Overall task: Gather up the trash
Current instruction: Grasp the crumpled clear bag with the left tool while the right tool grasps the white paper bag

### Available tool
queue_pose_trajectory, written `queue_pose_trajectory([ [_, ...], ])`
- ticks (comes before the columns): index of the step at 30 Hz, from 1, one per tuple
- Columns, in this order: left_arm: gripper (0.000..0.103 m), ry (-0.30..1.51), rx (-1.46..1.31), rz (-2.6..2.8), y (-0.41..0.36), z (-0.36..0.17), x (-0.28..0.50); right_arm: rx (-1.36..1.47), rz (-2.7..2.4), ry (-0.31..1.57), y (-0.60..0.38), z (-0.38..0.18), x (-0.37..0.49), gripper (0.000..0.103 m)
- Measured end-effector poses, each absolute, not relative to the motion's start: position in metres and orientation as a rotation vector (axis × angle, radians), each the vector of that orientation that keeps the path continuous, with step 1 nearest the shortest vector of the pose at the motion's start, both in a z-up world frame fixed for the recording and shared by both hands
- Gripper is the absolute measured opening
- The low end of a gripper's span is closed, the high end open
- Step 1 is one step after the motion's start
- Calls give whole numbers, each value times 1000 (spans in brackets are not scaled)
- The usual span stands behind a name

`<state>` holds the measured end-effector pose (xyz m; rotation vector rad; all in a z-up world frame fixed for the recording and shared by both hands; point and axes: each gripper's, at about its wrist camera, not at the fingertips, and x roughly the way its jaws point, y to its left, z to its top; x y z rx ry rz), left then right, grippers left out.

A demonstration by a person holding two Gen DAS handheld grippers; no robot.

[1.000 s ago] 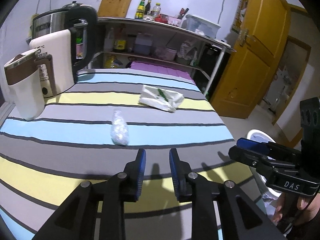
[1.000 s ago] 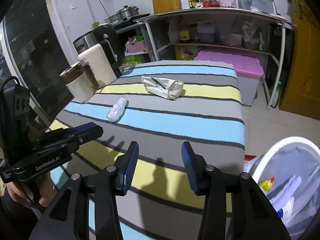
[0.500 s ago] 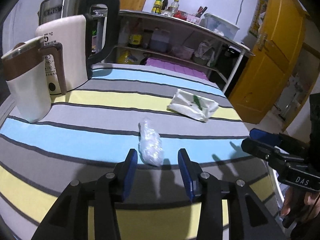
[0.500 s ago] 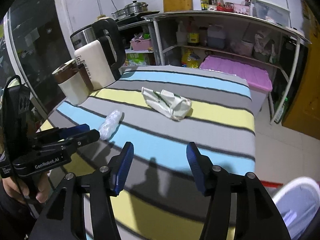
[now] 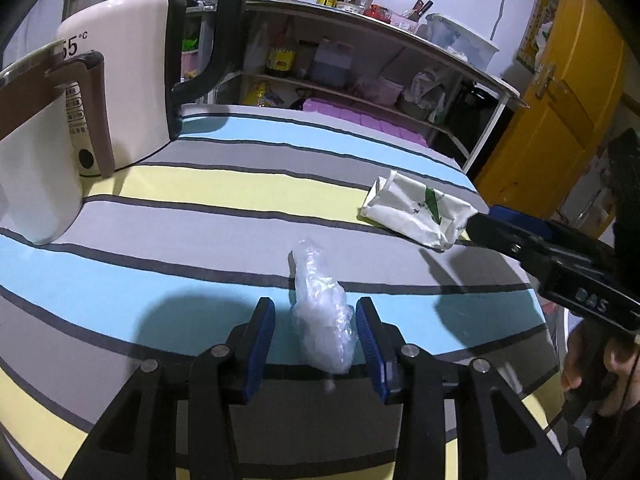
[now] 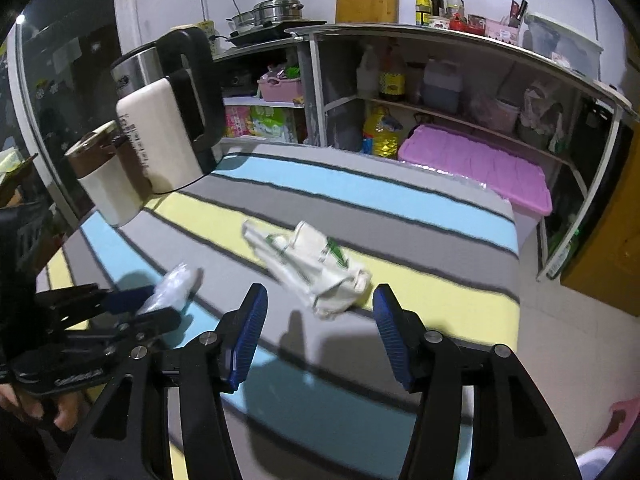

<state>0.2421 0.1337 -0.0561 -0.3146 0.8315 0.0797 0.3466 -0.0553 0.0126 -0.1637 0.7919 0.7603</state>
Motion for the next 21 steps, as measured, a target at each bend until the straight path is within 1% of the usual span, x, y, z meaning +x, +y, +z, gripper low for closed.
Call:
queue_pose_trajectory([
  [10,42,832,-317,74,134,-57,246,-286,793,755,-31,9,356,56],
  [11,42,832,-316,75,134,-58,246,-299,797,761,-28,9,356,53],
  [12,41,832,-316,76,134,-57,246,-307,801,770,-27,7,356,43],
  [13,35,832,-316,73,134,-58,247,-316,798,778,-26,6,356,40],
  [15,29,836,-316,65,134,-59,247,-337,772,775,-25,7,355,27],
  [21,28,830,-322,59,133,-59,244,-331,771,797,-28,9,352,25],
])
